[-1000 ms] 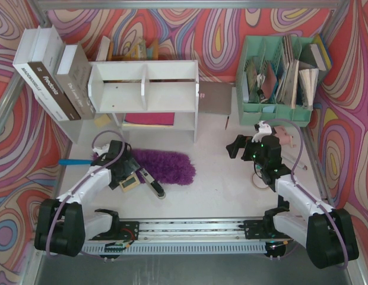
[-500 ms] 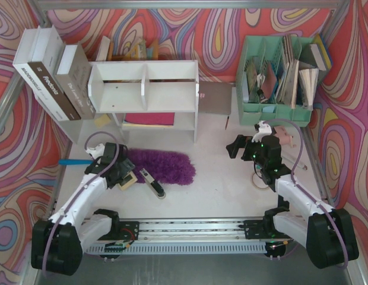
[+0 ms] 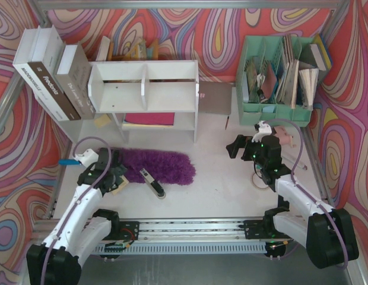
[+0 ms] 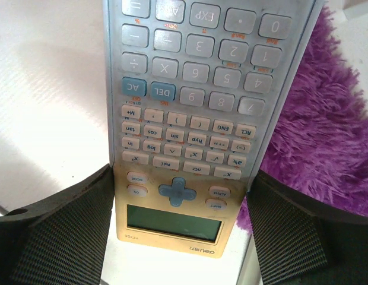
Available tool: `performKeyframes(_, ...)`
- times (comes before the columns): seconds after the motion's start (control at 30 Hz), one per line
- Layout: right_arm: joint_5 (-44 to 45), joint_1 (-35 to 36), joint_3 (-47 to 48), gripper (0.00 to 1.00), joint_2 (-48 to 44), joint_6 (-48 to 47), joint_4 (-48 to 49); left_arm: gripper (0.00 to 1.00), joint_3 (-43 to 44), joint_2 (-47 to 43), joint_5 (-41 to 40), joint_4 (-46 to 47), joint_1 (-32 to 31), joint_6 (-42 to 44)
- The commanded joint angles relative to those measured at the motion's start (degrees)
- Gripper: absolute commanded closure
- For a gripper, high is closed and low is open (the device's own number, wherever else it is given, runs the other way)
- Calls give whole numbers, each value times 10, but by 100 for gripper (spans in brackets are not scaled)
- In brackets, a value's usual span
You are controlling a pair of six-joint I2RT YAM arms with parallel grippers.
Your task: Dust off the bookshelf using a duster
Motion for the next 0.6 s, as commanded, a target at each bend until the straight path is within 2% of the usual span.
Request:
performKeyframes(0.0, -5, 3, 1, 1, -4, 3, 19, 43, 10, -10, -56, -44, 3, -38)
performKeyframes(0.23, -6, 3, 1, 1, -4, 3, 20, 43, 25, 7, -115, -89, 30, -94)
performKeyframes(0.37, -7, 3, 1, 1, -4, 4, 21, 43, 19, 7, -107, -90, 97, -104)
performKeyframes(0.57, -11, 3, 2, 1, -3, 4, 22, 43, 17, 2, -67, -70, 201, -73)
